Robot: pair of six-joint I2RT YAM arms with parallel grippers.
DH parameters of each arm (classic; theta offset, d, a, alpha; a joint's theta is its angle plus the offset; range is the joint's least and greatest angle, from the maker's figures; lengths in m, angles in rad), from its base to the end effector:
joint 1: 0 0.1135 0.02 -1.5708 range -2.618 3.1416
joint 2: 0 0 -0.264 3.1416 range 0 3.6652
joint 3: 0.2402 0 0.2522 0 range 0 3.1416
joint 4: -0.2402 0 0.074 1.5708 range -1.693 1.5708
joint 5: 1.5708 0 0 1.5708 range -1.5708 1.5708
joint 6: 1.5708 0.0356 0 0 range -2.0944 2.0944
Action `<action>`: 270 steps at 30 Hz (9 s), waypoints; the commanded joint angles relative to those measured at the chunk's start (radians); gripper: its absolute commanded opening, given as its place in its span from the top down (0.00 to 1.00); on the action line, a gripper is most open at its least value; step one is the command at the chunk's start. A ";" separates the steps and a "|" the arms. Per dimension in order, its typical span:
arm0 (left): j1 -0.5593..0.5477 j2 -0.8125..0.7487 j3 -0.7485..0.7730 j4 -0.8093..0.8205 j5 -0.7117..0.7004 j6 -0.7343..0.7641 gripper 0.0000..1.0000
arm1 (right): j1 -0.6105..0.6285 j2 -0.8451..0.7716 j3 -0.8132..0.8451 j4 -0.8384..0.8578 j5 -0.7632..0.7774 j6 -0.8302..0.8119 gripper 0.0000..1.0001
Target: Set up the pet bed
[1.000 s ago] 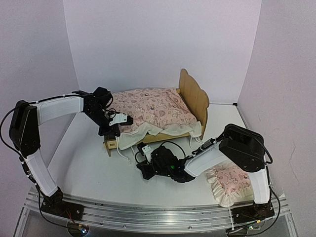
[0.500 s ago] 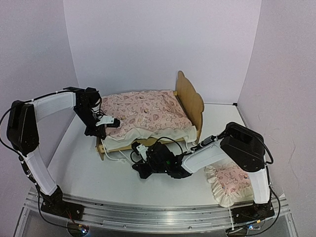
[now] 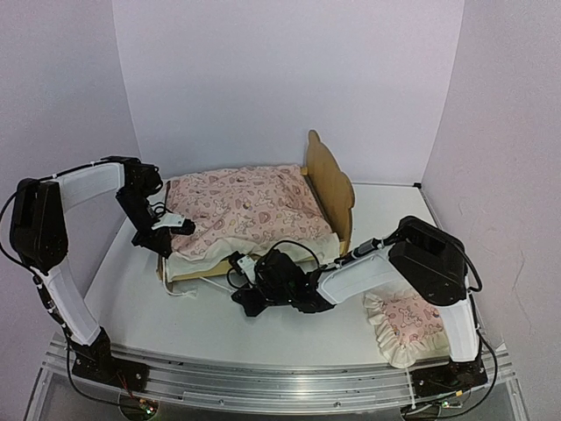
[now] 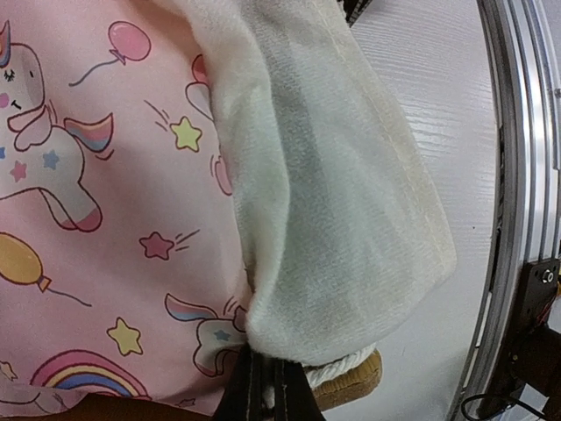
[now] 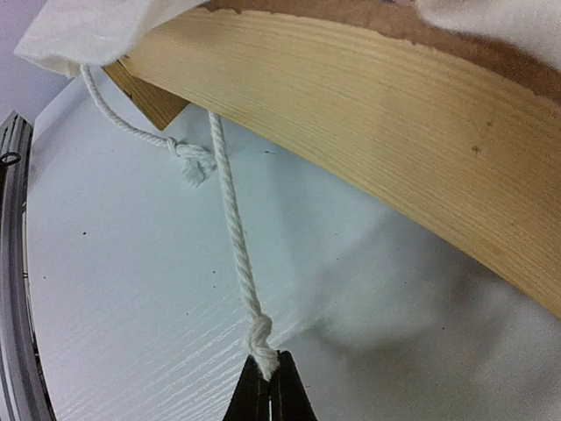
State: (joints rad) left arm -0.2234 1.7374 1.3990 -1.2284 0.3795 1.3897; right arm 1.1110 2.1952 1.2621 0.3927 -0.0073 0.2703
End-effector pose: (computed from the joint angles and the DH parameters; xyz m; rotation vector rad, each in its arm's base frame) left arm 0.3044 -0.0827 0.2421 2.0898 2.0016 -0.4607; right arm 0.2049 0.4145 0.1102 -0.9119 2.0289 0.8086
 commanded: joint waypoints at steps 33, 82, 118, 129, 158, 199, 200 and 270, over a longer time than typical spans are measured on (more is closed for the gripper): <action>-0.278 -0.248 -0.465 0.865 -0.269 -0.215 0.79 | -0.109 -0.064 0.022 -0.160 -0.156 0.052 1.00; -0.087 -0.357 -0.899 1.392 -0.323 -1.964 0.49 | -0.067 0.155 0.415 -0.213 -0.126 0.253 1.00; -0.108 -0.251 -0.871 1.462 -0.129 -1.990 1.00 | -0.049 0.094 0.394 -0.299 -0.171 0.191 1.00; -0.251 -0.275 -0.972 1.484 -0.081 -2.062 1.00 | 0.007 0.002 0.383 -0.384 -0.249 0.095 1.00; -0.142 -0.403 -0.614 0.834 0.085 -1.819 0.47 | 0.022 0.170 0.626 -0.336 -0.245 0.133 1.00; -0.046 -0.191 -0.396 0.596 -0.014 -1.492 1.00 | -0.004 0.264 0.616 -0.317 0.063 0.120 0.66; -0.045 -0.171 -0.384 0.597 -0.007 -1.430 1.00 | -0.004 0.273 0.619 -0.317 0.088 0.108 0.64; -0.073 -0.476 -0.767 0.896 -0.126 -2.247 0.46 | -0.018 0.183 0.487 -0.259 -0.148 0.090 1.00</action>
State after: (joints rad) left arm -0.2974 1.2037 0.7040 -0.4297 0.3228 -0.5980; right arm 1.0908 2.4199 1.7531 0.1167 -0.1232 0.3461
